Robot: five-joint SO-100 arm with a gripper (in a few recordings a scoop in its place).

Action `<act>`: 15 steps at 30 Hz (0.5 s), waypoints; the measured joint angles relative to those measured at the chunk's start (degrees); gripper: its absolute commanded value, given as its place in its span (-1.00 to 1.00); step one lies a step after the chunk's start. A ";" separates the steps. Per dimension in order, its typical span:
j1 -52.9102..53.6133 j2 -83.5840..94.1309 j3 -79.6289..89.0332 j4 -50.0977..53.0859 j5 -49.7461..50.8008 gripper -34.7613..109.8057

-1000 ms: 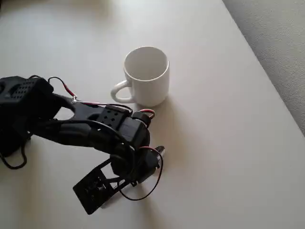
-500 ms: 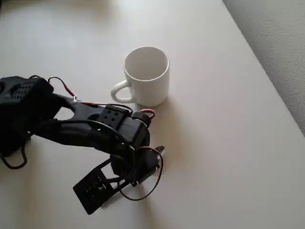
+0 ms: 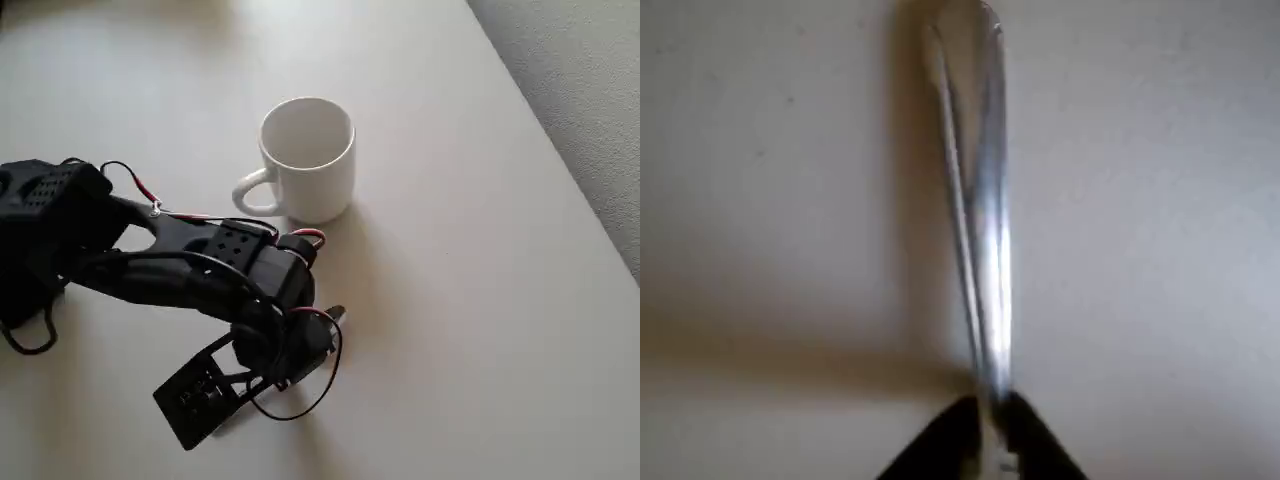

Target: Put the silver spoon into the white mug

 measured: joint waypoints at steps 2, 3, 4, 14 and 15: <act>0.00 0.09 0.00 0.00 0.00 -0.54; 0.00 0.18 0.00 0.00 0.00 -0.54; 0.00 0.26 0.00 0.00 0.00 -0.54; 0.00 7.82 0.18 -0.09 -0.44 -0.54; 0.00 8.96 0.18 -0.09 -0.44 -0.54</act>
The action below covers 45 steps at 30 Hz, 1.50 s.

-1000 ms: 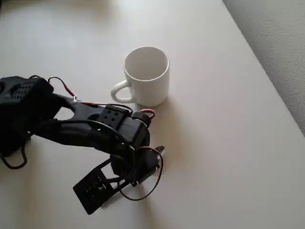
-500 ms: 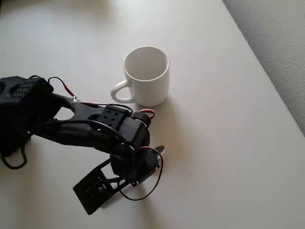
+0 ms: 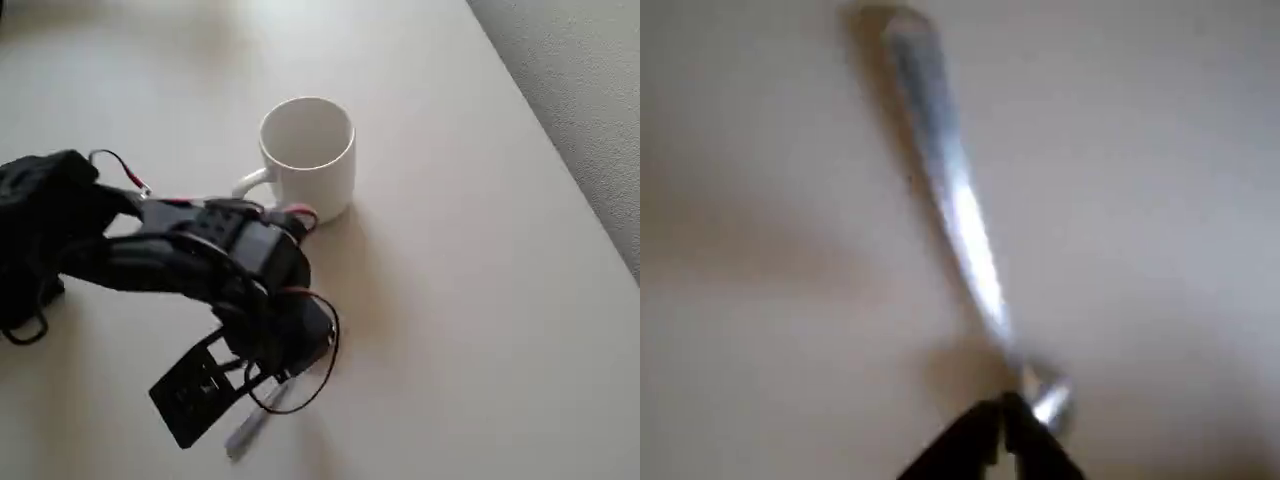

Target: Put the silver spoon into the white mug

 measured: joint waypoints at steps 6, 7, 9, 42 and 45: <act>-0.09 5.10 0.00 0.00 -0.79 -0.54; -0.09 5.27 0.00 0.00 -0.88 -0.54; -0.09 5.27 0.09 0.00 -2.72 -0.37; -3.60 -4.39 10.46 0.18 -10.81 -0.54; -3.60 -4.83 10.46 0.26 -11.43 -0.54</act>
